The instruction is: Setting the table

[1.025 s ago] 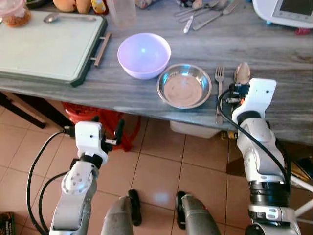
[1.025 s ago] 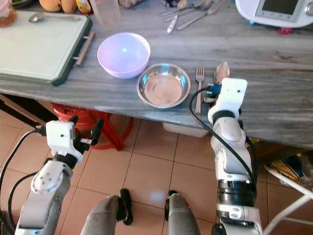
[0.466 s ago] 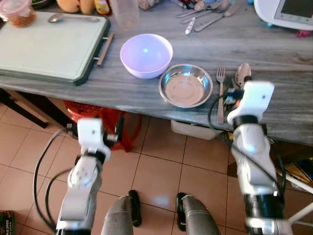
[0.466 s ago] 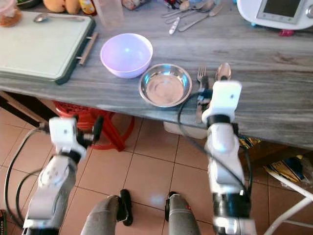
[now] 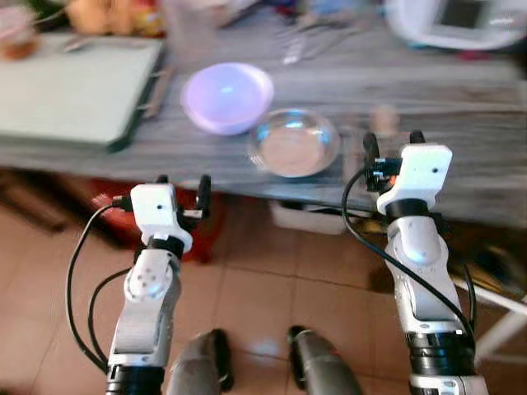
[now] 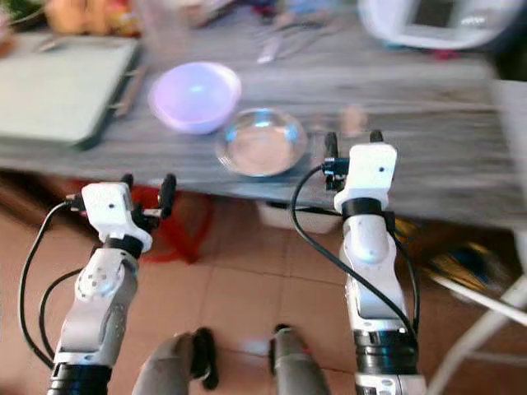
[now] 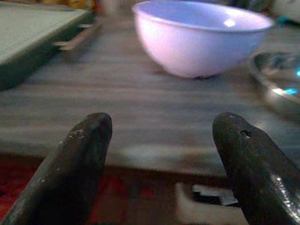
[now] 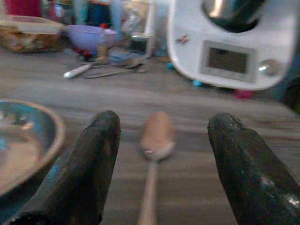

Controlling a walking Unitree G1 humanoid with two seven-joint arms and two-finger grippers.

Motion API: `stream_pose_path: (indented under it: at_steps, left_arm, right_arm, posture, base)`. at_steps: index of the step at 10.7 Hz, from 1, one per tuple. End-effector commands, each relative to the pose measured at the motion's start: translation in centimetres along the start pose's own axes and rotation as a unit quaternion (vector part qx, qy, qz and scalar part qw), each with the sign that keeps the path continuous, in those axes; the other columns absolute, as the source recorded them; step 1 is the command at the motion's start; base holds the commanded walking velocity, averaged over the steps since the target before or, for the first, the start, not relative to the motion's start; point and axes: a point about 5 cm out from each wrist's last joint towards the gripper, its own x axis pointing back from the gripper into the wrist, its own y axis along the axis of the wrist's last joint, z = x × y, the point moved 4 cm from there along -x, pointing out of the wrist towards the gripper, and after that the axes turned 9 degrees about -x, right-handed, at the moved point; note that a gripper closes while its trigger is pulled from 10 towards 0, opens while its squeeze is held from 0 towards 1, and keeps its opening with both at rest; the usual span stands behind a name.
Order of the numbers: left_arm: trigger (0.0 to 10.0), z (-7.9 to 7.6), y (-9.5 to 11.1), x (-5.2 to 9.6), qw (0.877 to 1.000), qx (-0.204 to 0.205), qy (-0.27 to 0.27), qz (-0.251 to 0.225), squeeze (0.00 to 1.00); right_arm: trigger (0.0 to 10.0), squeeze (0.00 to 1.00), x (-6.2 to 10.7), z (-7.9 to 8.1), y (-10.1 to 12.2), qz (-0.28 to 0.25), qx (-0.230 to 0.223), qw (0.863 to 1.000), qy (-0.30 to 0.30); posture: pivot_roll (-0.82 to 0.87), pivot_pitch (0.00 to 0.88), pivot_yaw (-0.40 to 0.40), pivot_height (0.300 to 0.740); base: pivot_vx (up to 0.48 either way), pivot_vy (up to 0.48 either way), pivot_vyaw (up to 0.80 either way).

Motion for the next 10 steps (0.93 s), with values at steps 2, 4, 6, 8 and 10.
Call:
stream_pose_path:
  at_steps: [2, 4, 6, 8, 10]
  left_arm:
    - [10.0, 0.3, -0.5, 0.1, 1.0, -0.002, 0.011, 0.006, 0.0]
    - [10.0, 0.5, -1.2, 0.0, 1.0, -0.003, 0.011, 0.007, 0.0]
    - [10.0, 0.7, -1.5, -0.1, 1.0, -0.008, 0.013, 0.005, 0.0]
    - [10.0, 0.0, -1.8, -0.2, 1.0, -0.002, 0.001, -0.001, 0.0]
    - [10.0, -0.5, -2.2, -0.3, 1.0, 0.004, -0.012, -0.002, 0.0]
  right_arm:
    - [10.0, 0.0, 1.0, 0.2, -0.4, 0.005, 0.003, 1.0, 0.01]
    - [10.0, 0.0, 2.4, -0.2, -1.6, 0.021, 0.013, 1.0, 0.01]
    - [10.0, 0.0, 3.7, -0.5, -2.6, 0.035, 0.02, 0.999, 0.015]
    - [10.0, 0.0, 3.9, -0.7, -3.2, 0.038, 0.025, 0.999, 0.019]
    - [10.0, 0.0, 3.1, -0.4, -3.3, 0.035, 0.026, 0.999, 0.026]
  posture:
    - [-0.06, 0.131, 0.015, 0.74]
    - [-0.06, 0.086, 0.009, 0.74]
    - [-0.06, 0.04, 0.007, 0.74]
    - [-0.06, 0.0, 0.009, 0.74]
    - [-0.06, 0.0, 0.012, 0.74]
  base:
    - [0.0, 0.0, -0.8]
    - [0.0, 0.0, -0.8]
    - [0.0, 0.0, -0.27]
    - [0.0, 0.0, 0.0]
    - [0.0, -0.396, 0.0]
